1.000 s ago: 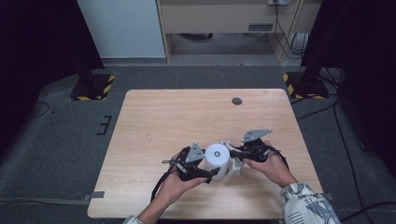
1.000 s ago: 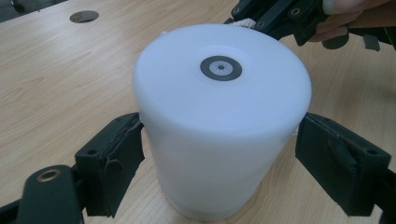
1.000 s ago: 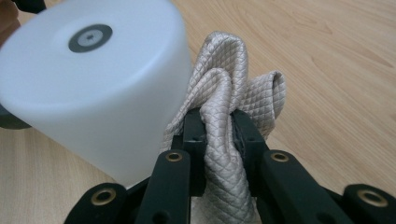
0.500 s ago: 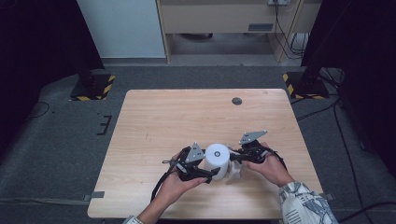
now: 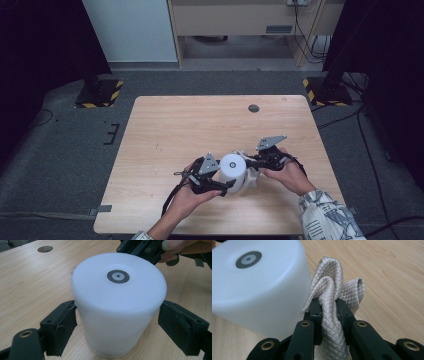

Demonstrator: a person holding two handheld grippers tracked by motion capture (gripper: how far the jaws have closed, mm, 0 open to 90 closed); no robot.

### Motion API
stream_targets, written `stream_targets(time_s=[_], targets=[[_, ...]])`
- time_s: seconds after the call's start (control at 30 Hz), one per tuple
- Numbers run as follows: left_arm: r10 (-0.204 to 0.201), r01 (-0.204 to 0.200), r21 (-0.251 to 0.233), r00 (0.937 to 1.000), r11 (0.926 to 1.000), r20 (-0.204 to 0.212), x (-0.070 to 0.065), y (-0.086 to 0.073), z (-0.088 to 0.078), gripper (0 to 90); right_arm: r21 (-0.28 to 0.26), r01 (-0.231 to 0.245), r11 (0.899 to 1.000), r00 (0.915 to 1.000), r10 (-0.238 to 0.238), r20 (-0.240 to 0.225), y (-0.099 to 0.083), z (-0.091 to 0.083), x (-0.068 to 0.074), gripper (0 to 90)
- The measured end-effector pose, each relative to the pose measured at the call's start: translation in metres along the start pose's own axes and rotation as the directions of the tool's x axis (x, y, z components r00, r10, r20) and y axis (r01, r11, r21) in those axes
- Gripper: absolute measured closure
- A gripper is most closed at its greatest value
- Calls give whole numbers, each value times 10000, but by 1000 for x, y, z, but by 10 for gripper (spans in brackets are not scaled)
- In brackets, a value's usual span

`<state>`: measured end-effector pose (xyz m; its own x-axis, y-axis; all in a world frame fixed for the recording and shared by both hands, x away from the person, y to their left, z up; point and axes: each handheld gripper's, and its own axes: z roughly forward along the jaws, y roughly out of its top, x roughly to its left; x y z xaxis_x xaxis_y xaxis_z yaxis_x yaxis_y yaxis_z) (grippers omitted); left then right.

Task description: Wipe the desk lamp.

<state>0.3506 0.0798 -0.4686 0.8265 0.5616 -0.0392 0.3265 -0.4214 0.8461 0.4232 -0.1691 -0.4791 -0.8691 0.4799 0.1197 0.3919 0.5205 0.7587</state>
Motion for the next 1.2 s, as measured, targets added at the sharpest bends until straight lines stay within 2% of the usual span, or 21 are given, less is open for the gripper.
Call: stream_targets(time_s=[0.33,0.5,0.77,0.9,1.0,1.2], targets=[[16,-16,5,10000,10000,-30,-1,0,0,144,622,133,9980,9999,-137,63,-8,13,-1,788],[39,-39,47,10000,10000,-45,-1,0,0,145,572,40,9984,9999,-48,147,-10,9,1,787],[35,-34,82,9999,10000,-101,-2,0,1,145,-116,4,9999,9992,1,401,-10,-15,11,785],[50,-49,142,9999,9999,-98,-3,0,2,144,-524,-157,9985,9983,185,547,-12,-28,20,783],[-1,1,11,10000,10000,89,-3,0,1,144,-566,-59,9984,9976,97,683,-14,-35,26,781],[43,-43,-137,10000,9999,29,-5,7,-5,131,-860,-68,9963,9952,152,965,-16,-48,34,781]])
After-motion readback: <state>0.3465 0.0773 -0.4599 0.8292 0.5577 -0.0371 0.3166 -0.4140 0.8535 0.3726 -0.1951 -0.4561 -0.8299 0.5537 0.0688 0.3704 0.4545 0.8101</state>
